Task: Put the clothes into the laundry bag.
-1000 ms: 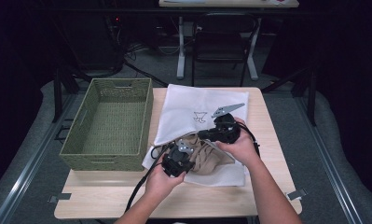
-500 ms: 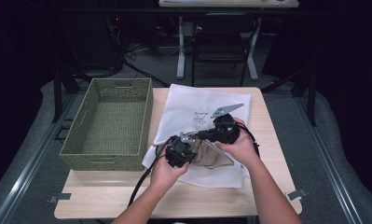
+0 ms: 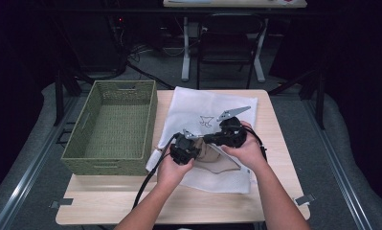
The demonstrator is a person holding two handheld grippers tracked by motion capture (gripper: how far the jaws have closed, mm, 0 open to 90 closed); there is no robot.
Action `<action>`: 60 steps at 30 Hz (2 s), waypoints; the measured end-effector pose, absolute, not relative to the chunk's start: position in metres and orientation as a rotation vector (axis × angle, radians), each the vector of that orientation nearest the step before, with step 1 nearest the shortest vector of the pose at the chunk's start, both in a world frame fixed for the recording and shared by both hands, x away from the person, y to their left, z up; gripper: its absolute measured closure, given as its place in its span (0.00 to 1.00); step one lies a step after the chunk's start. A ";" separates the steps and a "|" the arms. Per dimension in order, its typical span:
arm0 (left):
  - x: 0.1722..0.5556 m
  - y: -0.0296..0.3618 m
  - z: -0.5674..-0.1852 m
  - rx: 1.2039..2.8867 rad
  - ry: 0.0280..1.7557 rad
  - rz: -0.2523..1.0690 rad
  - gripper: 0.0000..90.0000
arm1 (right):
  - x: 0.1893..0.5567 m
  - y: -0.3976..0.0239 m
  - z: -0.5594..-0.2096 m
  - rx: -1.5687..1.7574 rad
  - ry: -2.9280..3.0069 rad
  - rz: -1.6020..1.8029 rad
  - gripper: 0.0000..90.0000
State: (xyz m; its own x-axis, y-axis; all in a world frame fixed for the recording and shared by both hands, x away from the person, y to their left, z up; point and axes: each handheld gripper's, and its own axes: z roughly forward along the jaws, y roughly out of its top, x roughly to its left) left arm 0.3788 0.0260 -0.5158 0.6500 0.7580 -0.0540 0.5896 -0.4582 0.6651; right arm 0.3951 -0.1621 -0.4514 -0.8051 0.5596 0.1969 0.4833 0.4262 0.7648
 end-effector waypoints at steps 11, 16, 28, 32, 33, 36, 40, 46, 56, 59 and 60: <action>0.388 0.032 -0.522 2.188 1.087 0.402 0.88 | 0.397 -0.166 -0.453 0.959 2.573 1.325 0.98; 0.391 0.036 -0.524 2.184 1.101 0.416 0.87 | 0.397 -0.166 -0.454 0.965 2.574 1.313 0.98; 0.387 0.043 -0.523 2.184 1.098 0.413 0.79 | 0.399 -0.170 -0.455 0.975 2.565 1.316 0.98; 0.381 0.046 -0.518 2.172 1.079 0.389 0.73 | 0.400 -0.171 -0.455 0.984 2.562 1.315 0.98; 0.378 0.048 -0.517 2.172 1.068 0.379 0.70 | 0.400 -0.171 -0.455 0.985 2.561 1.316 0.98; 0.372 0.050 -0.513 2.175 1.051 0.367 0.65 | 0.400 -0.171 -0.455 0.986 2.560 1.317 0.98; 0.364 0.051 -0.511 2.190 1.026 0.358 0.60 | 0.400 -0.171 -0.455 0.985 2.559 1.314 0.98; 0.355 0.045 -0.515 2.209 0.994 0.335 0.58 | 0.400 -0.171 -0.455 0.987 2.558 1.315 0.98; 0.359 0.028 -0.531 2.231 1.004 0.341 0.52 | 0.399 -0.170 -0.455 0.985 2.559 1.311 0.98; 0.362 0.023 -0.537 2.236 1.021 0.358 0.49 | 0.399 -0.169 -0.455 0.983 2.560 1.310 0.98; 0.363 0.022 -0.539 2.245 1.023 0.351 0.49 | 0.399 -0.169 -0.455 0.982 2.560 1.310 0.98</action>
State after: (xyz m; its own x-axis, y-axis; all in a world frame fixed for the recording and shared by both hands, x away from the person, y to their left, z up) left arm 0.3634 0.0225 -0.5386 0.6618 0.7494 -0.0206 0.5791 -0.4935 0.6489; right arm 0.3987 -0.1693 -0.4552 -0.7864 0.5871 0.1919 0.4990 0.4209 0.7575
